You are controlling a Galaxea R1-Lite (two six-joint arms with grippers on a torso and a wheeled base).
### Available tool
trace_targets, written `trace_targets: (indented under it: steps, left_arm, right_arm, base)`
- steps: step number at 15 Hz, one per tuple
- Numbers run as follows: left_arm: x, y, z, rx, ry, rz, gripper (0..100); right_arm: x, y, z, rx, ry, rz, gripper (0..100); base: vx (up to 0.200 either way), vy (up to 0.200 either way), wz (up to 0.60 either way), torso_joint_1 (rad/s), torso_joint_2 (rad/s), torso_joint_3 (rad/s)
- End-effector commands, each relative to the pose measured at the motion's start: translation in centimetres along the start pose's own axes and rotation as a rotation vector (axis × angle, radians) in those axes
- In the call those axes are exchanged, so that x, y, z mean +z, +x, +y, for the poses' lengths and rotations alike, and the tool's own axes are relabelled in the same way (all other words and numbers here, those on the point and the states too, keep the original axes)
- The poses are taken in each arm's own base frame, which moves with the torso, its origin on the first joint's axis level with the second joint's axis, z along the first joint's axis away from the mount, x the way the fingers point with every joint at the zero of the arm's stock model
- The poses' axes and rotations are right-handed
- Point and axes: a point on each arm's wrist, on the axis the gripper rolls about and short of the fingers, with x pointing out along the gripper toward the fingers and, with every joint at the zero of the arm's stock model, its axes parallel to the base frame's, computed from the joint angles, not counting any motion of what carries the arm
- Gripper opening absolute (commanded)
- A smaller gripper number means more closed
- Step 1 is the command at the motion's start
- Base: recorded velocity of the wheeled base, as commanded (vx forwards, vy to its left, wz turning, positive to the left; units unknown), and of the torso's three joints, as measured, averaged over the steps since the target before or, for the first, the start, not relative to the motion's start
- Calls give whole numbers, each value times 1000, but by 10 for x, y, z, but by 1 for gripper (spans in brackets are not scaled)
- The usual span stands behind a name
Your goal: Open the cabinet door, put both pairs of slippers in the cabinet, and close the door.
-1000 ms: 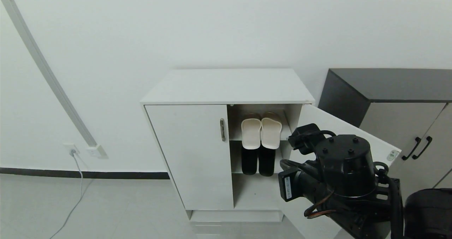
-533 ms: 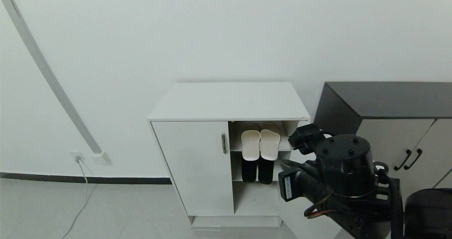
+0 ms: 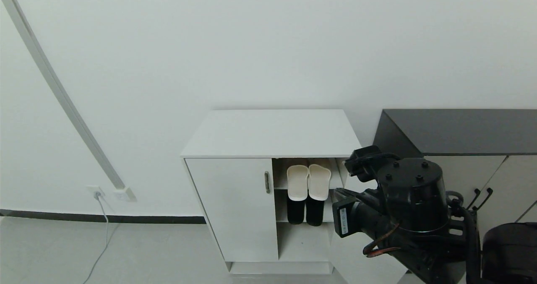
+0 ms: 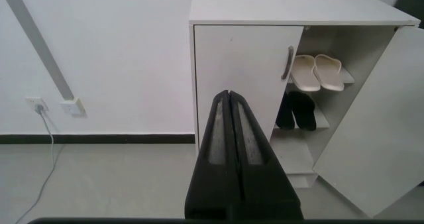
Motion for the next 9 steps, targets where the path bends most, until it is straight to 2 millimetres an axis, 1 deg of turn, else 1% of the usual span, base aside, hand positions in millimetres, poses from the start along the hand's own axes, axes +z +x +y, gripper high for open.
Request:
trace_targets:
  steps: [1, 9]
  left_arm:
    - [0, 0, 0, 1, -1, 2, 0]
    - [0, 0, 0, 1, -1, 2, 0]
  right_arm:
    - [0, 0, 0, 0, -13, 2, 0]
    - [-4, 1, -2, -5, -22, 13, 0]
  base:
    - [0, 0, 0, 71, -134, -71]
    - [0, 0, 0, 0, 0, 0]
